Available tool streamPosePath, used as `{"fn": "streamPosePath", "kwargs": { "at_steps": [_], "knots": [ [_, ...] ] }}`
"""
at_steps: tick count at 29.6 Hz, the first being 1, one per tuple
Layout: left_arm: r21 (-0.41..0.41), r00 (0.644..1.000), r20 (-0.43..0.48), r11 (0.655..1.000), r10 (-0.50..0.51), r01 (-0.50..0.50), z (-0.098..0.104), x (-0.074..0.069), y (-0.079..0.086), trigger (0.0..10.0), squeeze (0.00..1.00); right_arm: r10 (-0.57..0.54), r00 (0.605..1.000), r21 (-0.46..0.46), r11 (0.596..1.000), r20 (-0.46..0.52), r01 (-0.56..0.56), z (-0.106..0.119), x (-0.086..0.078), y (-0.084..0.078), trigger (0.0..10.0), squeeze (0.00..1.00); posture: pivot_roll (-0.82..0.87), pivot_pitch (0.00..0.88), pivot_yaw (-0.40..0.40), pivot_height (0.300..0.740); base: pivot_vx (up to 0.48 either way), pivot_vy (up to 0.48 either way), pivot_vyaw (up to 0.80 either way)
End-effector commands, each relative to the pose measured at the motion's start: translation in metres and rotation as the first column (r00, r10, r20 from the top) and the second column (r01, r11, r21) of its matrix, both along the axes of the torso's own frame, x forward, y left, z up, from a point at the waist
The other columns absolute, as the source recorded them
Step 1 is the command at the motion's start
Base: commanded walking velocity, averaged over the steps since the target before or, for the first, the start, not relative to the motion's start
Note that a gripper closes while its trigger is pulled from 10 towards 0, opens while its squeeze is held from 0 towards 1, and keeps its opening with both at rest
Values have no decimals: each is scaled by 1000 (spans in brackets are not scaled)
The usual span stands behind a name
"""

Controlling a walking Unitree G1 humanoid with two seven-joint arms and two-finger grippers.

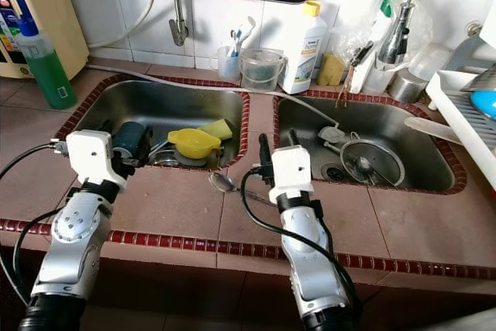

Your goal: Kitchen organization

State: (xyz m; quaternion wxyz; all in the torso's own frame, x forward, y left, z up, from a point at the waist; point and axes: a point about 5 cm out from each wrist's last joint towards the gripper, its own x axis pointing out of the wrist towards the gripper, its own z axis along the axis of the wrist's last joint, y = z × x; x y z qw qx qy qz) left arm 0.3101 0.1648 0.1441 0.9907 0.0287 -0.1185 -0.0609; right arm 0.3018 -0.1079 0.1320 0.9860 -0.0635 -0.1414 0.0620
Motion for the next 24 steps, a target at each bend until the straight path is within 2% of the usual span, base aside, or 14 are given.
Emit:
{"fn": "streamPosePath", "kwargs": {
  "at_steps": [1, 7, 11, 14, 17, 21, 22, 23, 24],
  "knots": [
    [21, 999, 13, 999, -47, 46, 3, 3, -8, 10000, 0, -8, 1000, 15, 1000, 6, 8, 4, 5, -3, 10000, 0, -141, 0, -4, 740, 0, 0, 0],
    [16, 1000, 11, 1000, -16, 16, 4, 5, -2, 10000, 0, -21, 1000, 15, 1000, 0, 21, 0, 3, -11, 10000, 0, -125, 0, -10, 740, 0, 0, 0],
    [13, 999, 5, 999, -36, 36, 2, 2, 0, 10000, 0, -20, 1000, 16, 1000, -12, 20, -4, 2, -12, 10000, 0, -121, 0, -12, 740, 0, 0, 0],
    [41, 999, 13, 999, -30, 29, 2, 1, 4, 10000, 0, -14, 1000, 18, 1000, -15, 15, -5, 2, -12, 10000, 0, -111, 0, -12, 740, 0, 0, 0],
    [35, 1000, 2, 999, -13, 13, -1, -1, 13, 10000, 0, -13, 1000, 41, 999, -13, 13, -5, 3, -12, 10000, 0, -109, 0, -14, 740, 0, 0, 0],
    [24, 1000, -19, 1000, 7, -7, -6, -6, 18, 10000, 0, -51, 998, 89, 995, -38, 54, -8, 1, -21, 10000, 0, -108, 0, -18, 740, 0, 0, 0],
    [0, 999, -30, 1000, 26, -26, -8, -7, 20, 10000, 0, -59, 997, 106, 992, -54, 64, -10, -1, -25, 10000, 0, -107, 0, -19, 740, 0, 0, 0],
    [-4, 999, -34, 999, 32, -32, -9, -8, 20, 10000, 0, -57, 996, 112, 992, -65, 64, -12, -3, -27, 10000, 165, -107, 0, -22, 740, 0, 0, 0],
    [-3, 999, -36, 999, 34, -34, -9, -8, 20, 10000, 0, -50, 996, 122, 991, -77, 59, -14, -4, -29, 10000, 1000, -106, 0, -24, 740, 0, 0, 0]
  ]
}}
